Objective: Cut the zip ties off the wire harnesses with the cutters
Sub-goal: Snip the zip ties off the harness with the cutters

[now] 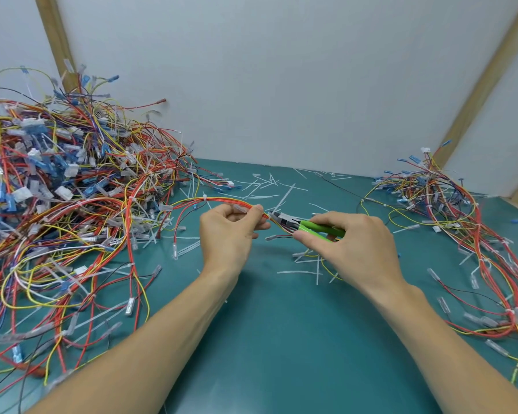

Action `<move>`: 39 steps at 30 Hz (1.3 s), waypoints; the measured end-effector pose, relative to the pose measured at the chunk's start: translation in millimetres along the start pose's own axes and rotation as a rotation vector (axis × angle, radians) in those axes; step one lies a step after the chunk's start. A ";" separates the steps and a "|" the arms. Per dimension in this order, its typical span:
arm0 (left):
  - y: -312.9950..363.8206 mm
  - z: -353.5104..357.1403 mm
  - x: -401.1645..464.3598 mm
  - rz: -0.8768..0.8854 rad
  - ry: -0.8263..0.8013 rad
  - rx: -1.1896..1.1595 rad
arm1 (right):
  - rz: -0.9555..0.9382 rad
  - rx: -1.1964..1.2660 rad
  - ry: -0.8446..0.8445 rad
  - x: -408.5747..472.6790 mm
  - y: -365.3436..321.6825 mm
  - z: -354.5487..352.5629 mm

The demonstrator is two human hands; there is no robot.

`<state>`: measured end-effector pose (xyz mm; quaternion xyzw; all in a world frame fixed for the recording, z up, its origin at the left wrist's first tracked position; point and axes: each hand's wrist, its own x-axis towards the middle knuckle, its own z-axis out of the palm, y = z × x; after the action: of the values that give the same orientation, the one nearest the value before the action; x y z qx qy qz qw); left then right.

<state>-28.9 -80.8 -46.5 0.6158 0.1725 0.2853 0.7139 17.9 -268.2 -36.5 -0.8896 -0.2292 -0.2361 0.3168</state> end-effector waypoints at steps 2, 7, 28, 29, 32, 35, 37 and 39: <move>-0.7 -0.1 0.0 0.006 -0.001 0.008 | -0.006 0.023 -0.007 0.8 2.3 0.9; -2.5 -0.3 -0.1 0.023 -0.001 0.028 | -0.014 0.076 -0.029 1.8 5.8 2.7; -3.6 -2.7 5.5 0.021 0.015 -0.004 | 0.092 0.233 0.093 4.9 5.8 2.1; -3.1 -2.9 6.0 0.016 0.025 -0.018 | 0.097 0.233 0.103 5.2 6.9 2.0; 0.0 -5.7 9.2 -0.004 0.071 -0.085 | 0.097 0.243 0.184 5.2 8.1 0.7; 3.5 -10.5 14.9 -0.030 0.132 -0.150 | 0.109 0.285 0.312 6.9 7.1 -6.5; 5.2 -13.8 18.0 -0.051 0.165 -0.187 | 0.093 0.278 0.331 7.4 6.6 -11.3; 6.4 -15.3 19.0 -0.063 0.181 -0.220 | 0.078 0.216 0.273 6.1 5.1 -11.3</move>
<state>-24.5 -56.5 -41.1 0.5001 0.2229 0.3343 0.7671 22.4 -277.8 -27.6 -0.8184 -0.1734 -0.3160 0.4476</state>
